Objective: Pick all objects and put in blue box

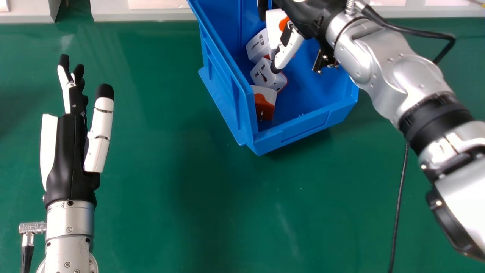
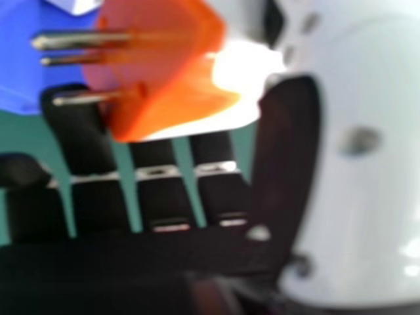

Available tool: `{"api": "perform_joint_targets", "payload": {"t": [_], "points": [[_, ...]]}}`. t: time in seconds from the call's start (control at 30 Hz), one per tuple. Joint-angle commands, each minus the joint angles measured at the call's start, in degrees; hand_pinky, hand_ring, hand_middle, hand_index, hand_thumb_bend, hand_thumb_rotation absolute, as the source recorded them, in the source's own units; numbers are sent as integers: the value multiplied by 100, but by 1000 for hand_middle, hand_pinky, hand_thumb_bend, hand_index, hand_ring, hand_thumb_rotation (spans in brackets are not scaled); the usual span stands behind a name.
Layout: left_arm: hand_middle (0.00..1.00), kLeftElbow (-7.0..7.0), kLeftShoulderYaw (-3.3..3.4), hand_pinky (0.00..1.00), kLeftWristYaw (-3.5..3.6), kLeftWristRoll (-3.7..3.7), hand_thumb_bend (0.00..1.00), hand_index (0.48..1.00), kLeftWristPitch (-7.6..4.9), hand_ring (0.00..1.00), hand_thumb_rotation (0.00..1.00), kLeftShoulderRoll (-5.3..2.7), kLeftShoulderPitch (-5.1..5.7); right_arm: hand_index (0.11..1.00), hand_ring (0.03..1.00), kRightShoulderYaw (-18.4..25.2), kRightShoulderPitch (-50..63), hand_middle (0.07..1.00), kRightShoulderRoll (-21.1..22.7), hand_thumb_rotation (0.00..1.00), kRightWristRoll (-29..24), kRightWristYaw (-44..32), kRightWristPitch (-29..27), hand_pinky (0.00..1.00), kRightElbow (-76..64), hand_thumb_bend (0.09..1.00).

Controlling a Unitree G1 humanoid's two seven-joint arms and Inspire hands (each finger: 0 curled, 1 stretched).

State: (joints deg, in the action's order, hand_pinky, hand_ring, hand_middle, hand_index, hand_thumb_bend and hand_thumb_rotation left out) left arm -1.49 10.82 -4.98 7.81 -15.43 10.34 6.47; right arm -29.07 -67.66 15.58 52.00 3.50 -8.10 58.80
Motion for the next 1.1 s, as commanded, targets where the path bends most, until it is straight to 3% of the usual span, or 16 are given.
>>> {"api": "perform_joint_targets", "payload": {"t": [0.0, 0.3, 0.5, 0.7, 0.73, 0.8, 0.83, 0.87, 0.93, 0.97, 1.07], "points": [[1000, -215, 7, 981, -7, 0, 408, 1000, -57, 1000, 1000, 15, 40, 471, 92, -73, -500, 167, -125, 147, 3, 202, 133, 50, 189, 490], [1000, -445, -42, 980, -17, 33, 409, 1000, 88, 1000, 1000, -56, 116, 469, 83, -405, -708, 156, -431, 151, 7, 430, 407, 40, 716, 489], [1000, -421, -64, 981, -55, 65, 409, 1000, 101, 1000, 1000, -78, 79, 480, 92, -444, -681, 174, -541, 152, -91, 424, 499, 53, 755, 488], [1000, -510, -88, 981, -61, 58, 404, 1000, 225, 1000, 1000, -134, 73, 481, 130, -352, -533, 218, -564, 147, -298, 467, 499, 89, 742, 490], [1000, -514, -93, 981, -63, 58, 402, 1000, 241, 1000, 1000, -140, 63, 480, 195, -358, -528, 268, -566, 147, -326, 446, 515, 144, 756, 492], [1000, -531, -104, 981, -68, 71, 402, 1000, 244, 1000, 1000, -152, 64, 480, 195, -427, -495, 268, -555, 147, -305, 299, 581, 144, 736, 492], [1000, -548, -108, 981, -70, 82, 400, 1000, 247, 1000, 1000, -153, 69, 483, 297, -474, -479, 357, -544, 150, -269, 242, 608, 230, 712, 494], [1000, -553, -108, 981, -73, 95, 400, 1000, 246, 1000, 1000, -152, 73, 483, 297, -533, -462, 357, -521, 150, -215, 212, 621, 230, 674, 494], [1000, -531, -103, 981, -75, 112, 399, 1000, 228, 1000, 1000, -141, 68, 660, 543, -668, -422, 589, -464, 258, -97, 229, 616, 440, 612, 555], [1000, -523, -101, 981, -75, 116, 399, 1000, 222, 1000, 1000, -136, 63, 660, 543, -715, -410, 589, -444, 258, -58, 240, 614, 440, 597, 555], [1000, -535, -100, 981, -67, 134, 400, 1000, 230, 1000, 1000, -133, 66, 826, 766, -805, -384, 790, -395, 371, -14, 233, 627, 673, 551, 631]]}}
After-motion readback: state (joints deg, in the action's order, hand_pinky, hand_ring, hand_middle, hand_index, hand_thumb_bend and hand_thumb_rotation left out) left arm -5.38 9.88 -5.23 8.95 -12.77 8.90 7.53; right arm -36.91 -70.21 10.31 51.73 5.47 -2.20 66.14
